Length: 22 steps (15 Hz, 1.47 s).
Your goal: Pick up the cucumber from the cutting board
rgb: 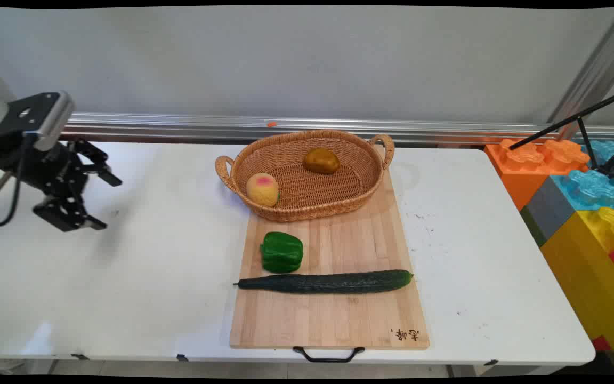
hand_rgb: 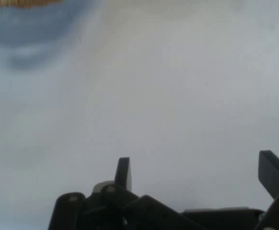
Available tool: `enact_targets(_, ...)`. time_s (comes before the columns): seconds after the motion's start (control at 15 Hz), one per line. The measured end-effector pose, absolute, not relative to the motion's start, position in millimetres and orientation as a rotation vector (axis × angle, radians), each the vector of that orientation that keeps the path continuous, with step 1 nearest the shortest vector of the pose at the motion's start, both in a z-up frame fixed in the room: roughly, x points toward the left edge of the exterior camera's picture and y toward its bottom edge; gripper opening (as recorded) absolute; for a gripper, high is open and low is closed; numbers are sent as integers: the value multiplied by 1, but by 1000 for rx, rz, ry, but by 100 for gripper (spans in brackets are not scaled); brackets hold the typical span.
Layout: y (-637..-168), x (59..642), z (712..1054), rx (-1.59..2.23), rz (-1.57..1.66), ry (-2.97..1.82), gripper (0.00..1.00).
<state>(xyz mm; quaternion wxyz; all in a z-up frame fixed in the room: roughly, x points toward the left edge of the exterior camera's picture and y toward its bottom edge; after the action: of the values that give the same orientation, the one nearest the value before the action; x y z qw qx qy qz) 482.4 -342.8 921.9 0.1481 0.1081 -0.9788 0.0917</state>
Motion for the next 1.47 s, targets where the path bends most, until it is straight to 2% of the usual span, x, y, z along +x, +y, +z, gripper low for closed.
enact_targets(0.33, -336, 430, 917, 354, 225, -2731, 100)
enact_targets(0.93, -313, 262, 914, 338, 207, -2671, 100)
enact_targets(1.2, -313, 204, 898, 307, 240, -2658, 100)
enact_targets(1.47, -330, 154, 865, 267, 305, -2652, 100)
